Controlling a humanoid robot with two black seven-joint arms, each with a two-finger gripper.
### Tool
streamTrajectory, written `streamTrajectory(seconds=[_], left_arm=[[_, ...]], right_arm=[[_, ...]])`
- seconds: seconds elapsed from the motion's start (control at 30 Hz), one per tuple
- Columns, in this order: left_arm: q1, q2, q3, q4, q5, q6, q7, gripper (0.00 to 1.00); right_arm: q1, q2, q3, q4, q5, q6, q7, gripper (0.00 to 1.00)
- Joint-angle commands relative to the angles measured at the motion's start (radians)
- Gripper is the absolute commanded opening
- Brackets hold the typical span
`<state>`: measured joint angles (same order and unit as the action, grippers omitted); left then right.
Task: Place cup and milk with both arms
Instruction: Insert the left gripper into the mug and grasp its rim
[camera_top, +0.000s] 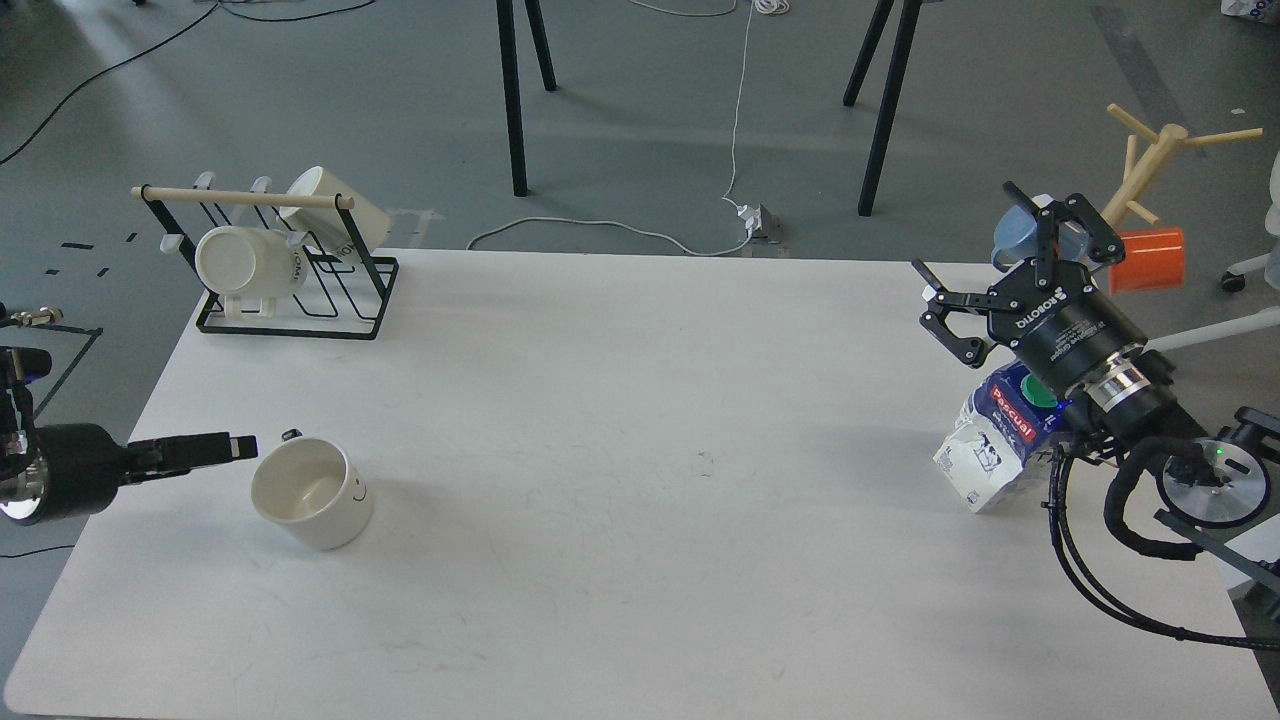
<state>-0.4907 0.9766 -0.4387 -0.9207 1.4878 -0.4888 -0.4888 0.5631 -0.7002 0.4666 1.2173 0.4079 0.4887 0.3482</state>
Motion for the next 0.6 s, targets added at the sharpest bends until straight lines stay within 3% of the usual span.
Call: streamTrajectory(seconds=[0.0, 0.43, 0.57], left_arm=[[0.011, -0.009, 0.000, 0.005, -0.001, 0.003, 0.000, 0.98], [0.024, -0.056, 0.000, 0.011, 0.002, 0.012, 0.000, 0.96], [0.034, -0.081, 0.002, 0.023, 0.020, 0.042, 0.000, 0.91]], right_arm=[[-0.009, 0.001, 0.001, -0.001, 0.000, 0.000, 0.000, 0.98], [-0.017, 0.001, 0.001, 0.001, 0.000, 0.000, 0.000, 0.98], [-0.019, 0.001, 0.004, 0.002, 0.002, 0.000, 0.002, 0.98]])
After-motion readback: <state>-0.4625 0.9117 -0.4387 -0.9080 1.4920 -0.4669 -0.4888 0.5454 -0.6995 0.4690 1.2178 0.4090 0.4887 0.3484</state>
